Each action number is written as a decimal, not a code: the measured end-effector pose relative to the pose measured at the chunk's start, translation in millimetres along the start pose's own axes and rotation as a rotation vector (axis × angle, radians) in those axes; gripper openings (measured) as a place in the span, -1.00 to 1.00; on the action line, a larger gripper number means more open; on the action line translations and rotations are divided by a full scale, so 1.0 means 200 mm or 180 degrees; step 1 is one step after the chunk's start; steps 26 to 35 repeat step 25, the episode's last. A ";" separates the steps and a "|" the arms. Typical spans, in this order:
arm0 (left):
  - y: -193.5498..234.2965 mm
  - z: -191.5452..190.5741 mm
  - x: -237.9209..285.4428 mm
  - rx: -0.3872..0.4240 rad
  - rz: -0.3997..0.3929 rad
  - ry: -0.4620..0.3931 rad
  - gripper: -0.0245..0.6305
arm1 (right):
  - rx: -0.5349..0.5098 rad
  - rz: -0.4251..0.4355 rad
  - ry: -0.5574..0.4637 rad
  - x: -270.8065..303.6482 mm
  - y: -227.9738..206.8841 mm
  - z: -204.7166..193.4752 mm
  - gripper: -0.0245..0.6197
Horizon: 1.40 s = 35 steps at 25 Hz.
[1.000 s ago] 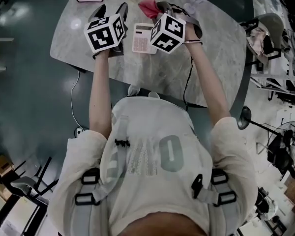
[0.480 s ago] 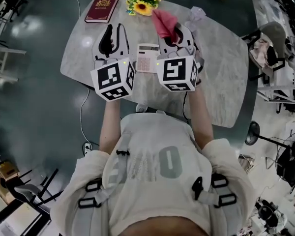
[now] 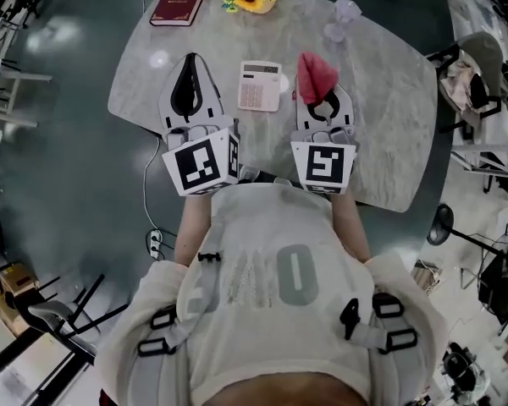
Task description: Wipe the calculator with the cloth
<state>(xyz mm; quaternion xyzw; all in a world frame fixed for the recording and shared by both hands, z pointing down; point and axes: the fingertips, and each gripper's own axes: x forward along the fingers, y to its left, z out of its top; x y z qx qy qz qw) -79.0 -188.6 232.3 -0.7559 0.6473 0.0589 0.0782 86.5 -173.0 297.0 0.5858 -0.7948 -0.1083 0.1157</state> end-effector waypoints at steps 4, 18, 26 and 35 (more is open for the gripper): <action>-0.01 -0.04 -0.06 -0.0010 0.0034 0.0034 -0.86 | 0.0164 0.0089 0.0024 -0.05 0.07 -0.07 -0.76; -0.01 -0.03 -0.09 -0.0053 0.0007 0.0058 -0.86 | 0.0382 0.0085 -0.0025 -0.05 0.02 -0.06 -0.76; 0.02 -0.03 -0.08 -0.0078 0.0007 0.0071 -0.86 | 0.0358 0.0122 -0.0012 -0.05 0.05 -0.06 -0.76; 0.02 -0.03 -0.08 -0.0078 0.0007 0.0071 -0.86 | 0.0358 0.0122 -0.0012 -0.05 0.05 -0.06 -0.76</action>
